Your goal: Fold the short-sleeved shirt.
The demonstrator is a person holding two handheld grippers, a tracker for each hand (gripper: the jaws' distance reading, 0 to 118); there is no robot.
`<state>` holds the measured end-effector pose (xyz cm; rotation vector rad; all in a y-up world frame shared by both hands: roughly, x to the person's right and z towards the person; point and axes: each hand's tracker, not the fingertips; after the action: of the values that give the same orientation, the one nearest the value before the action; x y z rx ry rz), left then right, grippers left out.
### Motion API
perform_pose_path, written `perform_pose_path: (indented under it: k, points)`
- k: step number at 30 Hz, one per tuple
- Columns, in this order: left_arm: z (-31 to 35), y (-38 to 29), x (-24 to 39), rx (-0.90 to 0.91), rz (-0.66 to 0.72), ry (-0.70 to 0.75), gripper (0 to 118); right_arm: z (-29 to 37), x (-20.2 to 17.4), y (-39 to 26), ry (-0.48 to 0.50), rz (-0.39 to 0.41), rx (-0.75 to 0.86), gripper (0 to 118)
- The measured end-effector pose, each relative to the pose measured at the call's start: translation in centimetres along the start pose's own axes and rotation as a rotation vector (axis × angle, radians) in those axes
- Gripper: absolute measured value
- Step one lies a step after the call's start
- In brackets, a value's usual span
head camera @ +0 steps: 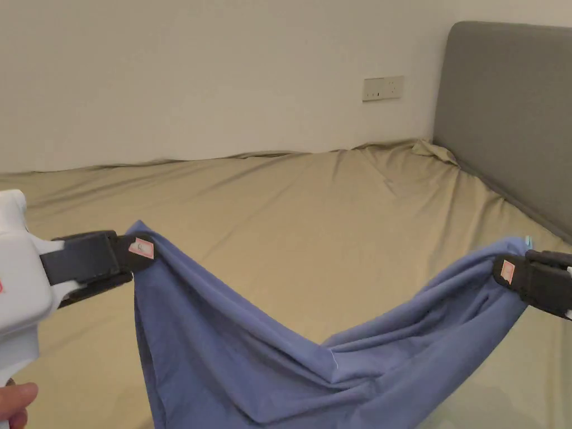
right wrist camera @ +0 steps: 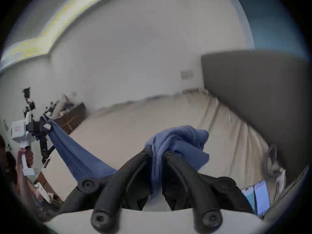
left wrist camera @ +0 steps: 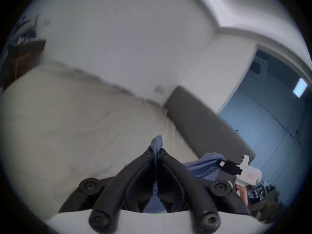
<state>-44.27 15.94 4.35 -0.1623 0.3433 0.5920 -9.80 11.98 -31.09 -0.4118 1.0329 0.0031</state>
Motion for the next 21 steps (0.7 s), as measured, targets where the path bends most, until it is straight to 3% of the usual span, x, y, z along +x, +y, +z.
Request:
perform_pose_path:
  k: [3, 9, 17, 21]
  points:
    - [3.4, 5.4, 3.3, 0.114, -0.143, 0.006, 0, 1.5, -1.8, 5.6, 0.077, 0.027, 0.121, 10]
    - [4.9, 16.2, 4.4, 0.216, -0.267, 0.105, 0, 0.3, -3.6, 16.6, 0.052, 0.115, 0.271, 10]
    - [-2.4, 28.7, 2.5, 0.260, -0.300, 0.396, 0, -10.9, -5.2, 30.2, 0.039, 0.133, 0.278, 10]
    - [-6.5, 31.1, -0.4, 0.325, -0.267, 0.419, 0, -17.1, -6.3, 33.5, -0.015, 0.150, 0.275, 10]
